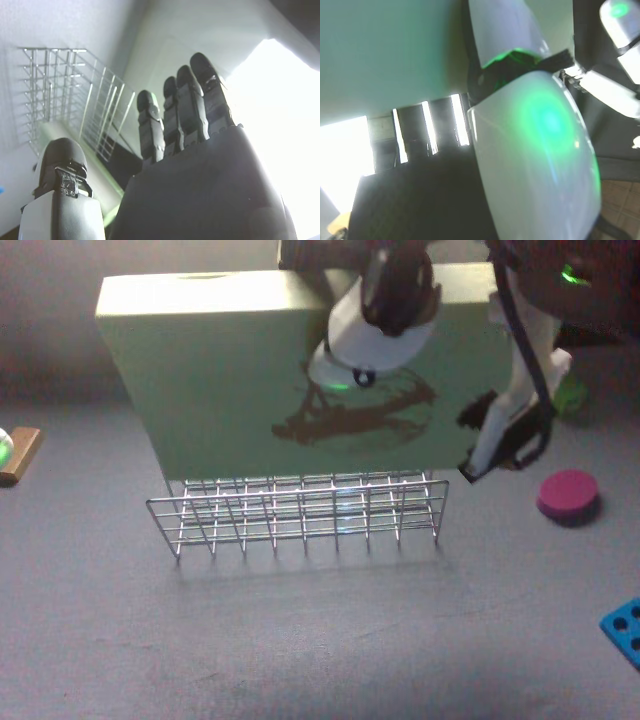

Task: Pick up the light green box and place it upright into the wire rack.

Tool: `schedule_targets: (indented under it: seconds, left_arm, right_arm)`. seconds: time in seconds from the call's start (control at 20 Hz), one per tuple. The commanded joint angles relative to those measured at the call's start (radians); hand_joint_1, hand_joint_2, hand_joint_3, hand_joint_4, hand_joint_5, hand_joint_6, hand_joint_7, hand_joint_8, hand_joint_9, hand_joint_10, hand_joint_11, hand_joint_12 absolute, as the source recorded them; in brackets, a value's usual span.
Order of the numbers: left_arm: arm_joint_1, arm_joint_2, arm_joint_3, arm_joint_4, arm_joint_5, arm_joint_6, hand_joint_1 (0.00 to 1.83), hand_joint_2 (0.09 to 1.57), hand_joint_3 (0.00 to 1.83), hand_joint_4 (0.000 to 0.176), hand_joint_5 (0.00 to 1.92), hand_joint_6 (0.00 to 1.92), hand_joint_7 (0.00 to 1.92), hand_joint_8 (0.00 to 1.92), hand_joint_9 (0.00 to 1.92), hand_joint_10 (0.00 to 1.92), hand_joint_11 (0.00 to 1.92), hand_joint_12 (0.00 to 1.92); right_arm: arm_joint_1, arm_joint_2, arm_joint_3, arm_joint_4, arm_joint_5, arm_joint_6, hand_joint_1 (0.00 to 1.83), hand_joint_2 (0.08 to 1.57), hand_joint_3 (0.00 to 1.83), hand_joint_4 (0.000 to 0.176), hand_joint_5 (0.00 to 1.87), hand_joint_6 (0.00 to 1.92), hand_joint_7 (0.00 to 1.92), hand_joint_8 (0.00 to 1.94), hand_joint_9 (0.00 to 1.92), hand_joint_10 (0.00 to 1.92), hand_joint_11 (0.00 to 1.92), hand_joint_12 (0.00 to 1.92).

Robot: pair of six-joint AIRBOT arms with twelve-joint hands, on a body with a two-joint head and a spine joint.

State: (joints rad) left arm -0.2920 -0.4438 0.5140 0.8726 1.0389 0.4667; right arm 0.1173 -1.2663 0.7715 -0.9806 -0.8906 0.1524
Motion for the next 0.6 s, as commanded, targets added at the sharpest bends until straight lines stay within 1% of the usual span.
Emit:
schedule_targets:
  seconds: [0.0, 0.2, 0.4, 0.55]
  left_arm:
    - [-0.009, 0.003, -0.003, 0.073, -0.051, -0.001, 0.3, 1.19, 0.0, 0.093, 0.3, 0.0, 0.18, 0.0, 0.16, 0.0, 0.0, 0.57]
    - [-0.012, 0.003, -0.003, 0.073, -0.052, 0.0, 0.3, 1.19, 0.0, 0.092, 0.29, 0.0, 0.19, 0.0, 0.15, 0.0, 0.0, 0.57]
    - [-0.013, 0.003, -0.004, 0.073, -0.053, 0.0, 0.3, 1.19, 0.0, 0.092, 0.29, 0.0, 0.18, 0.0, 0.16, 0.0, 0.0, 0.58]
    - [-0.015, 0.003, -0.009, 0.073, -0.053, 0.0, 0.29, 1.19, 0.0, 0.092, 0.29, 0.0, 0.2, 0.01, 0.16, 0.0, 0.0, 0.59]
  right_arm:
    - [0.015, -0.01, 0.008, -0.086, 0.054, 0.005, 1.23, 1.13, 0.0, 0.0, 0.92, 0.96, 0.99, 1.15, 0.83, 1.21, 0.74, 1.56]
    - [-0.019, -0.06, 0.06, -0.148, 0.085, 0.021, 1.23, 1.13, 0.0, 0.0, 0.92, 0.95, 0.99, 1.16, 0.83, 1.21, 0.74, 1.56]
    - [-0.057, -0.105, 0.094, -0.217, 0.098, 0.033, 1.23, 1.13, 0.0, 0.0, 0.92, 0.96, 0.99, 1.16, 0.83, 1.22, 0.73, 1.56]
    - [-0.074, -0.126, 0.109, -0.219, 0.097, 0.048, 1.23, 1.13, 0.0, 0.0, 0.92, 0.96, 0.98, 1.16, 0.82, 1.21, 0.73, 1.56]
